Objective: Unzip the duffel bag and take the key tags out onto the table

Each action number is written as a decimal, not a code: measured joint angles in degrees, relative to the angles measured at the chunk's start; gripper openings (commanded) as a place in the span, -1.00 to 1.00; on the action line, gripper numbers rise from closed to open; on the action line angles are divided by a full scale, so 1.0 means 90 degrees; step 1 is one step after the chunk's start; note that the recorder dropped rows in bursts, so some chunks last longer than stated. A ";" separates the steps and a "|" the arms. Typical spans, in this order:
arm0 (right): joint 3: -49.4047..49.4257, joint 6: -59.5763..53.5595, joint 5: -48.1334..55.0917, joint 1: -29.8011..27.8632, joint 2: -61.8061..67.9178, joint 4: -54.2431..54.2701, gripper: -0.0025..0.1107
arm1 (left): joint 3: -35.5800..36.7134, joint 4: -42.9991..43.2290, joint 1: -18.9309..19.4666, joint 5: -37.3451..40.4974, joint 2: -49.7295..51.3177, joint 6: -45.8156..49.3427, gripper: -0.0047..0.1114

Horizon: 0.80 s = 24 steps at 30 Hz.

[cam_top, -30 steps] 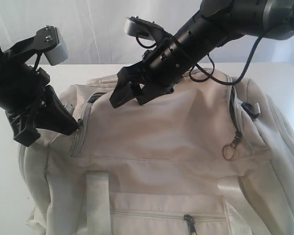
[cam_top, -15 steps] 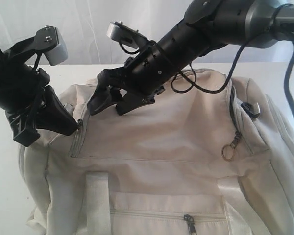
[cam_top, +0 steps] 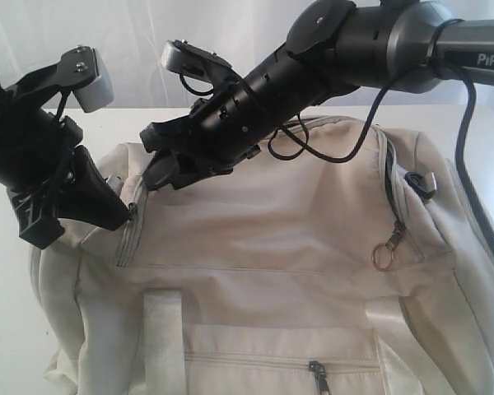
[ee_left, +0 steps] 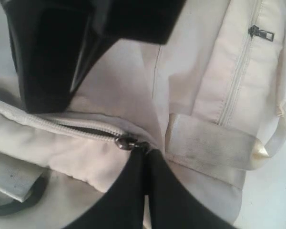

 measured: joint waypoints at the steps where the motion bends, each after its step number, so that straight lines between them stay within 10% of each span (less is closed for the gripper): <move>1: 0.0000 0.0000 -0.0013 0.0000 0.0000 0.0000 -0.68 | 0.0000 0.0000 0.0000 0.0000 0.0000 0.0000 -0.92; 9: 0.0000 0.0011 -0.0328 0.0005 0.0000 0.0000 -0.93 | 0.0000 -0.0012 0.0000 0.0023 0.0000 0.0000 -0.92; 17: -0.0141 -0.0337 -0.0757 -0.0121 0.0000 -0.0571 -0.12 | 0.0000 -0.0012 0.0000 0.0032 0.0000 0.0000 -0.92; 24: -0.0863 -0.2037 -0.0385 -0.0159 0.0003 -0.1973 0.15 | 0.0000 -0.0012 0.0000 0.0047 0.0000 0.0000 -0.92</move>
